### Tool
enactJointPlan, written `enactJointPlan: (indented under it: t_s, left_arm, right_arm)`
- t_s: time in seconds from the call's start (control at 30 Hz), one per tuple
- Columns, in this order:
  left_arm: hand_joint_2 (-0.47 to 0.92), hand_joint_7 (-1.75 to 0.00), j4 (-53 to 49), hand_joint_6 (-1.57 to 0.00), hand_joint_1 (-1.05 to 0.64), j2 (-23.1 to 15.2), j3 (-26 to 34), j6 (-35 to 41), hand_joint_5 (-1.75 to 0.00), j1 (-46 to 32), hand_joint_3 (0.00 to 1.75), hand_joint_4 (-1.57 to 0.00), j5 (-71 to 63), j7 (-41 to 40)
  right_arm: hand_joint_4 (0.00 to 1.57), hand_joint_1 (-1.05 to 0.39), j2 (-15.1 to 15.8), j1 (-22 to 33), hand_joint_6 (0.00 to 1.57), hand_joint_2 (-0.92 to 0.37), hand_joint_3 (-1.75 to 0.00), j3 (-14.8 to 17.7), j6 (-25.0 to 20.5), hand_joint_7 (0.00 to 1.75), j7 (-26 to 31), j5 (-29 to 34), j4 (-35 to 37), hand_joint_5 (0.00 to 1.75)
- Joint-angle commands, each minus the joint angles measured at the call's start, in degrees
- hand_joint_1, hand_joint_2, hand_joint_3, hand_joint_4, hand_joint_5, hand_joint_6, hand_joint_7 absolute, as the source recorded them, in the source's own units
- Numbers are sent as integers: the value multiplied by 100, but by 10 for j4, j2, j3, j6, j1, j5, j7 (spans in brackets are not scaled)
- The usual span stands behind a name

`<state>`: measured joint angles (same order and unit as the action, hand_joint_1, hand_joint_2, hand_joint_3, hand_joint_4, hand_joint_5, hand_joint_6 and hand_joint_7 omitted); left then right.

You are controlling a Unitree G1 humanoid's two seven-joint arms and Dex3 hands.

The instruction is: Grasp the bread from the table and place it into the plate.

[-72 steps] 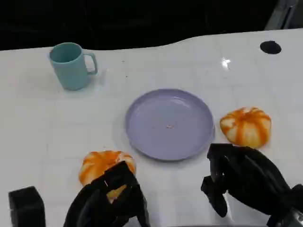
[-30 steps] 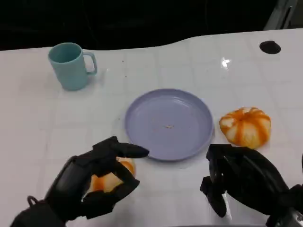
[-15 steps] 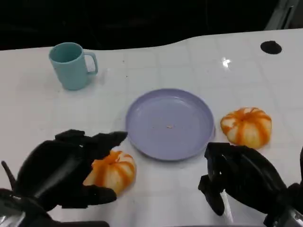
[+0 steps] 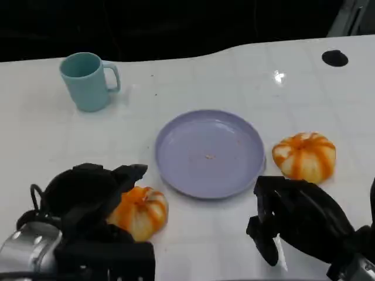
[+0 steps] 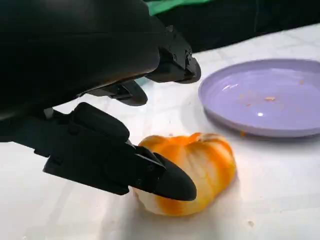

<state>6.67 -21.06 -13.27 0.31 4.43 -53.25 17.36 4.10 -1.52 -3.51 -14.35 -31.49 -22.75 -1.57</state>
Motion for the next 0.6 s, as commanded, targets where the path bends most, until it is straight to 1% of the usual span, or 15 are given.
enactJointPlan:
  t_s: [0.03,0.3,0.47,0.6]
  left_arm:
    - [87,0,-51,-22,-76,1,-17,34,-19,33,0,-27,17,23]
    - [85,-1,-149,-23,-73,11,-42,54,-15,79,0,-29,63,18]
    - [85,-1,-190,-25,-70,13,-50,42,-15,92,0,-30,97,1]
    - [84,-3,-217,-32,-60,10,-49,13,-16,96,0,-34,124,-23]
  right_arm:
    - [129,-91,5,1,110,-92,-42,3,4,152,1,1,-6,159]
    - [131,-93,5,2,111,-92,-39,7,-2,152,0,-3,-9,159]
    - [130,-92,5,1,111,-92,-39,8,-7,151,-2,-9,-9,159]
    - [131,-93,7,2,111,-92,-39,6,-3,152,1,-5,-11,159]
